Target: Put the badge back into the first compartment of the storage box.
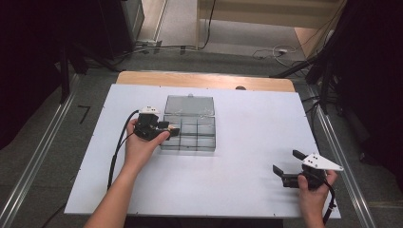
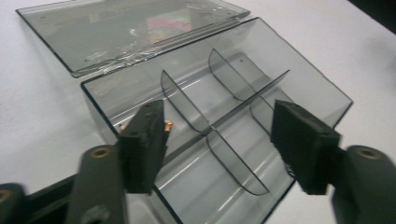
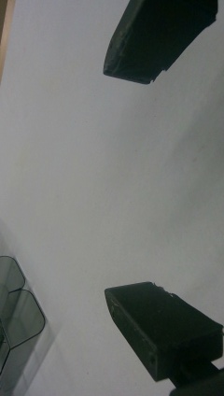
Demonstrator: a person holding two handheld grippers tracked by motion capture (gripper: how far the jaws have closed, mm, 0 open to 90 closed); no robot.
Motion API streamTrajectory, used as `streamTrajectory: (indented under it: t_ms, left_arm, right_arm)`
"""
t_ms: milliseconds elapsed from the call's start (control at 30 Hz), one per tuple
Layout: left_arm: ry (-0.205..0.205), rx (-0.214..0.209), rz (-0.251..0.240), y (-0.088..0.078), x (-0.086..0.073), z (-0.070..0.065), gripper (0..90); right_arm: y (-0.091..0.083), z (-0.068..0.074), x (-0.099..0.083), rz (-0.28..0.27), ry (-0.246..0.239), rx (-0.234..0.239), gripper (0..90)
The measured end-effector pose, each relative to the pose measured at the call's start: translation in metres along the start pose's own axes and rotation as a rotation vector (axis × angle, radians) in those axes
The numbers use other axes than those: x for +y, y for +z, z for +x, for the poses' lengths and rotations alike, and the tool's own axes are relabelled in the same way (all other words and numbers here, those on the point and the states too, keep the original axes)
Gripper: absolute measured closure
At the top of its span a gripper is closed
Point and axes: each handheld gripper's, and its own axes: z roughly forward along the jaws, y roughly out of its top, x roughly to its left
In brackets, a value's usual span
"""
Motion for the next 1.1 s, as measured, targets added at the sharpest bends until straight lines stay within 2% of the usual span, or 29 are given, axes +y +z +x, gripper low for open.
streamTrajectory:
  t_ms: [133, 333, 700, 833, 1100]
  left_arm:
    - [-0.006, -0.029, -0.038, -0.006, -0.001, -0.002, 27.4]
    - [-0.007, -0.023, -0.077, -0.014, -0.004, -0.004, 16.3]
    - [-0.007, -0.030, -0.104, -0.025, -0.011, -0.009, 9.7]
    - [-0.004, -0.021, -0.111, -0.027, -0.012, -0.011, 4.2]
    - [-0.002, -0.007, -0.133, -0.035, -0.017, -0.015, 0.1]
  right_arm:
    - [0.000, 0.000, 0.000, 0.001, -0.001, -0.001, 0.0]
    - [0.000, 0.000, 0.000, 0.002, 0.000, -0.002, 0.0]
    - [0.000, 0.000, 0.000, 0.003, -0.002, -0.003, 0.0]
    - [0.000, 0.001, 0.000, 0.005, -0.003, -0.003, 0.0]
    - [0.000, 0.001, 0.000, 0.004, -0.002, -0.003, 0.0]
